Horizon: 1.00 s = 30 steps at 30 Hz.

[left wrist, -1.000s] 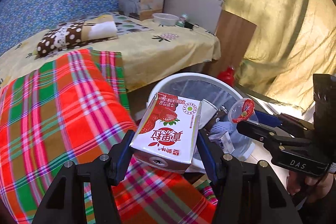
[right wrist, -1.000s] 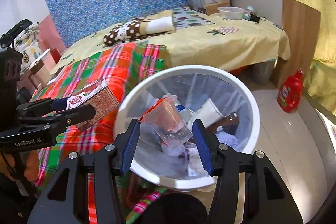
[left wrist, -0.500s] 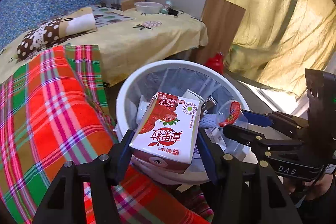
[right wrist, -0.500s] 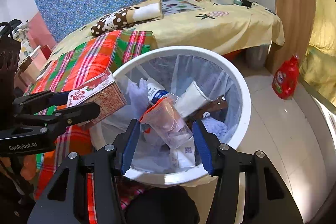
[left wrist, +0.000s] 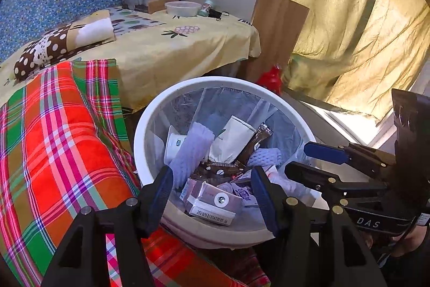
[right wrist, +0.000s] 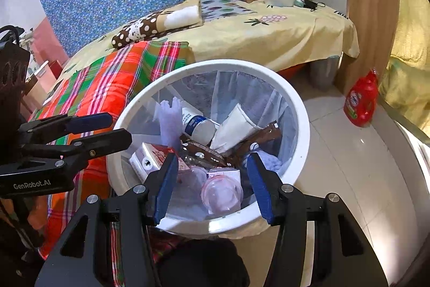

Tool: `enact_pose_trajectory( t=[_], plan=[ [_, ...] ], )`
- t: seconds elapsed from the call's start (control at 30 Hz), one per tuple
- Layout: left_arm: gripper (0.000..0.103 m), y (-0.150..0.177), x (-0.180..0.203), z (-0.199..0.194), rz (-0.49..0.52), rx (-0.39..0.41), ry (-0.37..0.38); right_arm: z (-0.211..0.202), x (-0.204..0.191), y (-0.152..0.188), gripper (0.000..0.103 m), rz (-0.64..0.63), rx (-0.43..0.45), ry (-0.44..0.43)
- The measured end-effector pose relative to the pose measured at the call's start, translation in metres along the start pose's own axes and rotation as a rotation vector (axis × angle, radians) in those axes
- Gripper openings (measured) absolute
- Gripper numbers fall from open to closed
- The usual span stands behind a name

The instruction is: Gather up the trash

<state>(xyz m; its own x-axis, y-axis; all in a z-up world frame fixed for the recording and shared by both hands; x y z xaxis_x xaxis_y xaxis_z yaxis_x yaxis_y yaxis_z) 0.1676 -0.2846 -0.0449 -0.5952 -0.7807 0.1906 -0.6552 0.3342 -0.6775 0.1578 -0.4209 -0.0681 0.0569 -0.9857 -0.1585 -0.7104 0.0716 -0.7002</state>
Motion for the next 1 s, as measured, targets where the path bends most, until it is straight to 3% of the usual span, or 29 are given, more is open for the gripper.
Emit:
enact_pose_trajectory(
  t=[0.33,1.0],
  plan=[
    [0.06,0.008,-0.005,-0.026,-0.021,0.03,-0.037,-0.019,-0.019,-0.002,0.055,-0.017,0.044,0.006],
    [0.06,0.05,-0.015,-0.118,-0.085,0.14,-0.148,-0.062,-0.086,0.02,0.055,-0.1,0.112,-0.029]
  ],
)
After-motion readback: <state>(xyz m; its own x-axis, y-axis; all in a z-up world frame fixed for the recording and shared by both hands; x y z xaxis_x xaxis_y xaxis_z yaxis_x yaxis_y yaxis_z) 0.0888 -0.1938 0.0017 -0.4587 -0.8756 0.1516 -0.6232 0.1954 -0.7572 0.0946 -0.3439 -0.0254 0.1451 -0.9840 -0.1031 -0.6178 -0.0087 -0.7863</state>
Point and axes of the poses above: each gripper's, at about its wrist camera, not at the fingertips, and z roughly the way its jaws point, x to its right, y to its underside, the point moved 3 cm from there along z, roughly the way its jaws point, and after that the axes turned 3 degrees about x, right-handed, at the moved point
